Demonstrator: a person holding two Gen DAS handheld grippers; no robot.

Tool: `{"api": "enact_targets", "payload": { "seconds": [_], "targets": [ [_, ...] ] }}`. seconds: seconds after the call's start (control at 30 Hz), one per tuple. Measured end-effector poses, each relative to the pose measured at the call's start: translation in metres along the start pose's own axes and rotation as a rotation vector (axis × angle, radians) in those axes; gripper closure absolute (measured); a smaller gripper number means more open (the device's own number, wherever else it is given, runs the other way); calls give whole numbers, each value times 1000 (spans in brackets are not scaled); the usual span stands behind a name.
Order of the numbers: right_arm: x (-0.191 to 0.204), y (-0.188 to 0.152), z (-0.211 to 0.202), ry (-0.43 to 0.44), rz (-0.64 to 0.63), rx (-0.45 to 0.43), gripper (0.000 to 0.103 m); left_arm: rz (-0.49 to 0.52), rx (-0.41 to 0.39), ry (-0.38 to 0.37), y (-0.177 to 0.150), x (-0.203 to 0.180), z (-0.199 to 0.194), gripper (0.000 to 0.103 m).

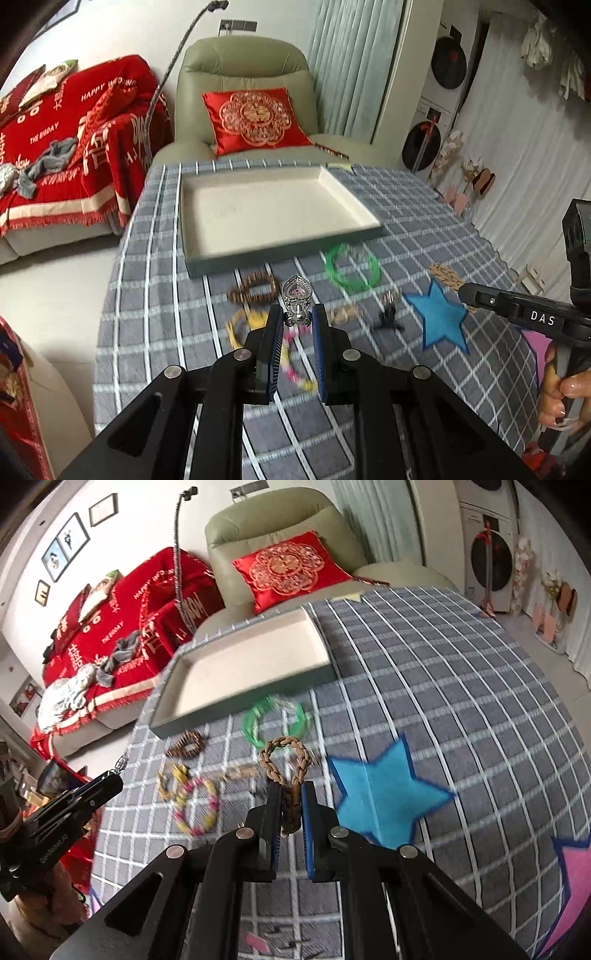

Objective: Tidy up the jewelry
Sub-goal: 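Carry the pendant with the left tool while the right tool carries the rope bracelet into the white tray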

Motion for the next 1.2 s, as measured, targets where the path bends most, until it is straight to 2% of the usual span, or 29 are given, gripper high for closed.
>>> {"api": "enact_targets", "payload": {
  "seconds": [0.17,0.4,0.57,0.73,1.0,1.2],
  "targets": [
    [17,46,8,23,-53,-12,92,-4,-43,18,38,7,7,72],
    [33,104,43,50,-98,-1,92,-8,-55,51,86,14,39,72],
    [36,144,85,38,-124,19,92,-6,-51,107,115,21,79,72],
    [25,169,128,33,-109,40,92,-42,-4,141,140,33,134,72],
    [1,191,204,-7,-82,92,92,-23,106,176,141,30,217,72],
    [-15,185,240,-36,-72,133,92,-18,166,198,133,28,248,72]
  ]
}}
Point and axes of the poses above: each gripper's, at about its wrist camera, not at the fingertips, and z roughly the way its jaws point, x to its left, y to its top, the point moved 2 cm from there along z, roughly the way its jaws point, and after that the axes turned 12 degrees about y, right-handed, at the moved point
